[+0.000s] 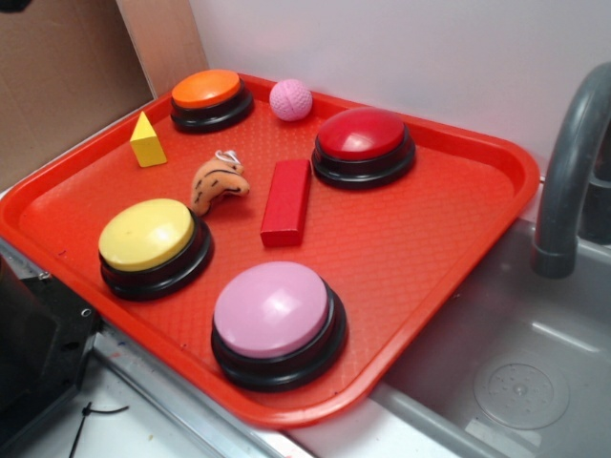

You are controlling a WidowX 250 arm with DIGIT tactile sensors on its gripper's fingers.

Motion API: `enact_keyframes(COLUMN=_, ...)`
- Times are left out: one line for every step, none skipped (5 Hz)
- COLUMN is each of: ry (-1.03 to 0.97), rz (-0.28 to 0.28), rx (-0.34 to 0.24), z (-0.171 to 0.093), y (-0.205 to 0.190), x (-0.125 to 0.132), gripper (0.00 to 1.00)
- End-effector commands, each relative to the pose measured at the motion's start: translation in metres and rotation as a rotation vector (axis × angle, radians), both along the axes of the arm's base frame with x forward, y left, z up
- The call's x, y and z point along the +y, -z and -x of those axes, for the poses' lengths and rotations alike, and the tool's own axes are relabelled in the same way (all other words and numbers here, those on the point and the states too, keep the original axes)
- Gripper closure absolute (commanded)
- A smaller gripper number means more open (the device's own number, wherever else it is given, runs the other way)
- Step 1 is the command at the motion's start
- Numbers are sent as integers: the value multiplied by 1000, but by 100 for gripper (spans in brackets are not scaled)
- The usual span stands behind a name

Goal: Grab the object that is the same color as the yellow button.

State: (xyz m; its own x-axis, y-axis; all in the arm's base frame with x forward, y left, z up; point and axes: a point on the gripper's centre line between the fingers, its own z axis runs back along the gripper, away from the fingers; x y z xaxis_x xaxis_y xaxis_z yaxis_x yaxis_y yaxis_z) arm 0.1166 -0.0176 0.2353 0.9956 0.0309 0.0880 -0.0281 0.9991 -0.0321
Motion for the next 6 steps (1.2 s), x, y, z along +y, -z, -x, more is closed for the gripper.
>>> enact_keyframes(ry=0, rz=0, rx=0, z=0, y=0, x=0, gripper=0)
enact_keyframes(ry=-154, rz=3, rx=-11, z=-15, y=14, x=15, gripper=0)
enact_keyframes(ry=-266, rz=-8, rx=-2, z=-29, y=33, x=29, gripper=0)
enact_keyframes(ry=-476, rz=-17, rx=-28, z=-45, y=61, x=57, gripper=0)
enact_keyframes(ry=-677, rz=8, rx=-85, z=-55, y=78, x=80, gripper=0)
enact_keyframes(ry=-855, rz=1, rx=-155, z=-69, y=104, x=101, gripper=0)
